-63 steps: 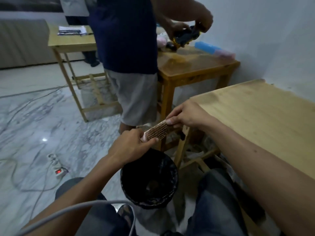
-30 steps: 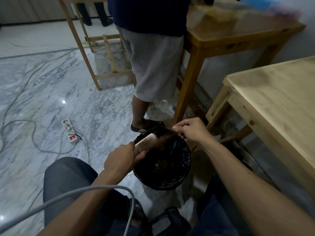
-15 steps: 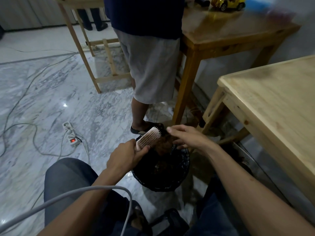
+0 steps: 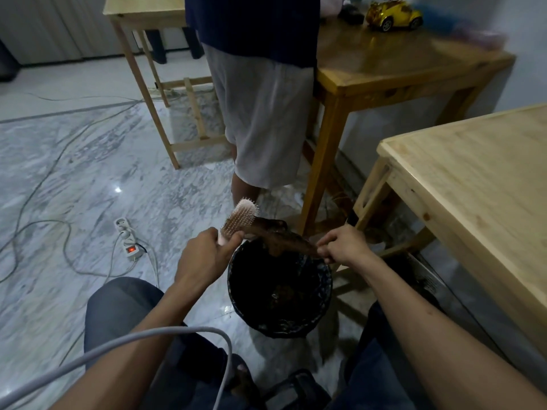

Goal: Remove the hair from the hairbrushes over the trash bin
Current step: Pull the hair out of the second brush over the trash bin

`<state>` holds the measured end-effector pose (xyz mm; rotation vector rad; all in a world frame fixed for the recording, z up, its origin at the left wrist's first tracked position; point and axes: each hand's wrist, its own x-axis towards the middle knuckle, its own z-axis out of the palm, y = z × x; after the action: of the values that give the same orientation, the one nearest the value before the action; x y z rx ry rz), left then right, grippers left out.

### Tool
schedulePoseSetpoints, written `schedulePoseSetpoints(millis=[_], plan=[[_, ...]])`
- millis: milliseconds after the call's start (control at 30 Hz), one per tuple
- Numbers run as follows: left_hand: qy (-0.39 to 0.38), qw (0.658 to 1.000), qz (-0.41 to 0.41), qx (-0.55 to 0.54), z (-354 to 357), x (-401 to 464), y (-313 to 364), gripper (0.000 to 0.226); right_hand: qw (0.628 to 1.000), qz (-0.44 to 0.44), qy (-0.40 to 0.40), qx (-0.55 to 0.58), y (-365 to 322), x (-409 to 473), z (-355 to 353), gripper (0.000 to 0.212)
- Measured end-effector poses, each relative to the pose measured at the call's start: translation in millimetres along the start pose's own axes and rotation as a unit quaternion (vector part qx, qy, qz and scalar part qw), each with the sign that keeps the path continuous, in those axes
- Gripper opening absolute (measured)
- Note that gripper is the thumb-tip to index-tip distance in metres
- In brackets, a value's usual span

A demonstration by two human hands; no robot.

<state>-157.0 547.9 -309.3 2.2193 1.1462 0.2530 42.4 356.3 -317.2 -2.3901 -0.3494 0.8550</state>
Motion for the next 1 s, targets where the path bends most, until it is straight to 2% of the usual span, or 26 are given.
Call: schedulePoseSetpoints(millis=[133,300,333,367,467,533,600,800,933,1000], plan=[[-0.008,1.000,0.025,0.009,6,-7,12,0.056,0.987,-0.003,-0.127,-0.096,-20,-9,-3,0.069],[-0.022,0.998,0.066,0.009,11,-12,30,0.049,0.983,-0.092,-0.155,-0.028,-33,-22,8,0.095],[-0.024,0.997,0.074,0.011,12,-13,33,0.050,0.982,-0.108,-0.155,-0.007,-33,-24,13,0.092],[-0.023,0.997,0.080,0.011,13,-13,35,0.050,0.981,-0.126,-0.148,0.005,-32,-25,18,0.078],[0.001,0.997,0.074,-0.013,7,-9,38,0.051,0.988,-0.130,-0.081,-0.016,-25,-22,31,0.019],[0.016,0.997,0.075,-0.009,0,-5,38,0.055,0.993,-0.106,-0.040,-0.025,-18,-16,37,0.006],[0.025,0.997,0.073,-0.008,-2,-5,37,0.058,0.994,-0.091,-0.024,-0.048,-15,-9,39,0.007],[0.088,0.988,0.050,-0.114,-9,-2,44,0.049,0.996,-0.046,0.021,-0.077,-6,7,44,0.013],[0.093,0.990,0.056,-0.093,-7,-5,40,0.050,0.991,-0.052,0.006,-0.120,-11,5,45,0.004],[0.076,0.994,0.051,-0.055,-5,-6,34,0.051,0.990,-0.031,-0.060,-0.126,-22,-1,37,0.029]])
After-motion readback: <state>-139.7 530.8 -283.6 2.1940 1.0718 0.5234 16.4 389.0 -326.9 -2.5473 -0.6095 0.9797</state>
